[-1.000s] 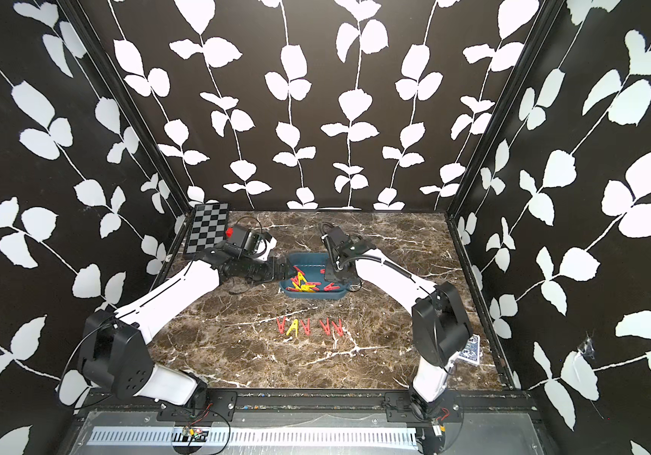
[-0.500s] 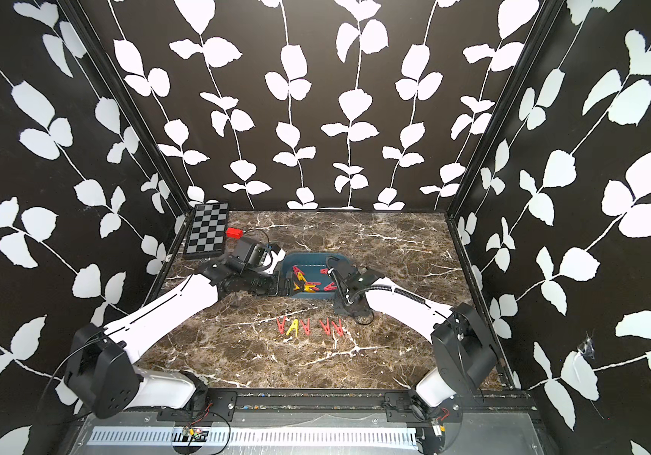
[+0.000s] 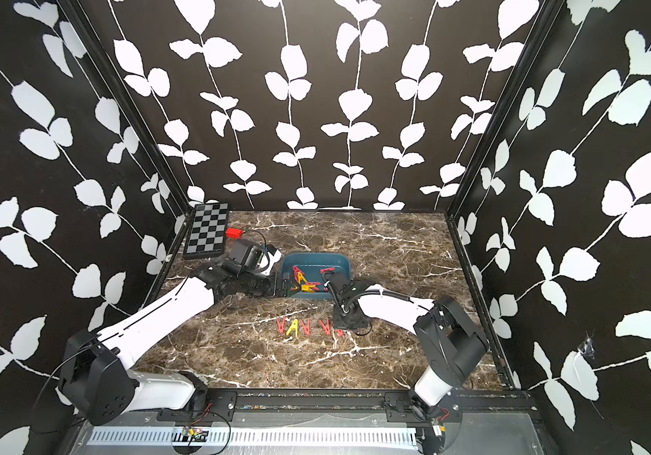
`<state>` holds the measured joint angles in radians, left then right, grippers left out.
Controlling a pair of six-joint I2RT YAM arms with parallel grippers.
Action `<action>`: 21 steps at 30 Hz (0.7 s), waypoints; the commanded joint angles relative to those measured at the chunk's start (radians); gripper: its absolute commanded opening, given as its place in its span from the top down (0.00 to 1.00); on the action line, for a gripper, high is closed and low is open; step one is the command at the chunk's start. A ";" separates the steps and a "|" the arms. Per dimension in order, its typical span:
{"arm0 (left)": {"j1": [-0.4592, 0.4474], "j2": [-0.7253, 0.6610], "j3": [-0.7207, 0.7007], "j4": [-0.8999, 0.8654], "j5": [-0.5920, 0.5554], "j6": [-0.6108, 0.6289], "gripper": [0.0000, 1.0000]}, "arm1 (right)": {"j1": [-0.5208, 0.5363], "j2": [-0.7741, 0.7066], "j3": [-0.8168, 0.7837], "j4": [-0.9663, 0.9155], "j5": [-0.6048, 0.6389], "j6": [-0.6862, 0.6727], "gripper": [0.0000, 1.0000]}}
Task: Take the clothespins out of the storage box
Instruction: Place the clothespin at the center of the board.
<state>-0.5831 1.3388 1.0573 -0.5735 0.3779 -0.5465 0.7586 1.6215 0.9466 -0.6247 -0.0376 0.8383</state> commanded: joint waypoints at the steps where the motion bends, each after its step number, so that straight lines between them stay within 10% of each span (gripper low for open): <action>1: -0.005 -0.027 -0.011 -0.015 -0.016 -0.001 0.01 | 0.010 0.010 -0.017 -0.007 0.002 0.036 0.95; 21: -0.006 0.026 0.047 -0.050 -0.112 -0.002 0.01 | 0.008 -0.088 0.031 -0.058 0.064 0.016 0.63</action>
<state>-0.5831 1.3533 1.0683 -0.5976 0.3088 -0.5499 0.7612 1.5944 0.9340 -0.6384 -0.0193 0.8551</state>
